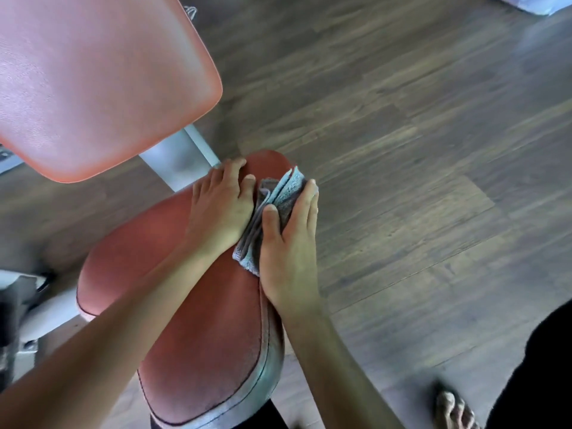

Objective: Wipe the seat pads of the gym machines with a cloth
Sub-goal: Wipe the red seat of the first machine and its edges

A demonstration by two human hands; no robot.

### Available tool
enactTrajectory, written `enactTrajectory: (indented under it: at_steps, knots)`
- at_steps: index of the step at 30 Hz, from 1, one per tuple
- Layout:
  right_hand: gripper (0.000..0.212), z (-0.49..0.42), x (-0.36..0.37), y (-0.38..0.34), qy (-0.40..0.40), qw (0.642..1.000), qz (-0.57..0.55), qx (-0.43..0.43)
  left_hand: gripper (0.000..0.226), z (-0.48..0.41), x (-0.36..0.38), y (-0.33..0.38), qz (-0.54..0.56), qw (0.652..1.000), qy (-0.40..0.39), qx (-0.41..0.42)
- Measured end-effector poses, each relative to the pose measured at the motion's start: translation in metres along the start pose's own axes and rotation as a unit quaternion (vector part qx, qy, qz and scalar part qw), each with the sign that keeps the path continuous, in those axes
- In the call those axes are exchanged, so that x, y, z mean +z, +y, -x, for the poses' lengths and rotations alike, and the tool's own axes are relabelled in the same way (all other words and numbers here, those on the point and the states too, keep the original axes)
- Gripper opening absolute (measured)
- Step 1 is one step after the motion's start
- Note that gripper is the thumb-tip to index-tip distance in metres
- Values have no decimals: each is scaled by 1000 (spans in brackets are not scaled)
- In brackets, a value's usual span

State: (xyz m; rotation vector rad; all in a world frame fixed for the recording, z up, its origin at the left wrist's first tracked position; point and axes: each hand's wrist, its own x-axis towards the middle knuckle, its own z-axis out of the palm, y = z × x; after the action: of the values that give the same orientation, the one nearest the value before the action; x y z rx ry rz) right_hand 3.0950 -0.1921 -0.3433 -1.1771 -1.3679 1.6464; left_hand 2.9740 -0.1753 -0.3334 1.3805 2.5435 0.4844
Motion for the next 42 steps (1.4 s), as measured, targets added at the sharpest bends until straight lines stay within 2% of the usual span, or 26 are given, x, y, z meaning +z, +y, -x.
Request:
enactTrajectory:
  at_steps: [3,6,9,15,19,21,25,29,31,34,38,42]
  knots:
    - [72,-12,0,3,15,999,-39,-13,43,-2,2,-3,12,1000,0,-7]
    - [66,-17,-1,10,28,998,-38,-34,59,-2,3,-4,1,1000,-9,-9]
    - [62,-7,-7,17,-2,998,-45,-45,66,1,3,-4,-25,999,-25,-37]
    - [65,-21,-19,16,-47,997,-30,-49,53,9,1,9,-67,991,-80,-86]
    - [43,-93,-22,10,-53,995,-79,5,52,12,1,14,-61,990,-80,-104]
    - [37,-88,-27,15,-68,994,-80,3,52,13,1,15,-66,989,-81,-101]
    - [53,-41,-34,33,-117,992,-35,-37,51,12,1,15,-74,989,-81,-101]
    - [33,-108,-27,7,-104,990,-70,59,52,13,1,20,-70,989,-76,-102]
    - [24,-97,-33,9,-109,991,-58,48,52,13,1,20,-71,989,-79,-101]
    - [22,-68,-42,16,-113,992,-54,-2,52,12,1,19,-80,989,-78,-93]
    - [33,-114,-27,-5,-114,988,-45,96,53,10,2,19,-66,990,-76,-98]
    - [31,-81,-40,0,-101,991,-41,79,52,11,3,18,-82,989,-82,-93]
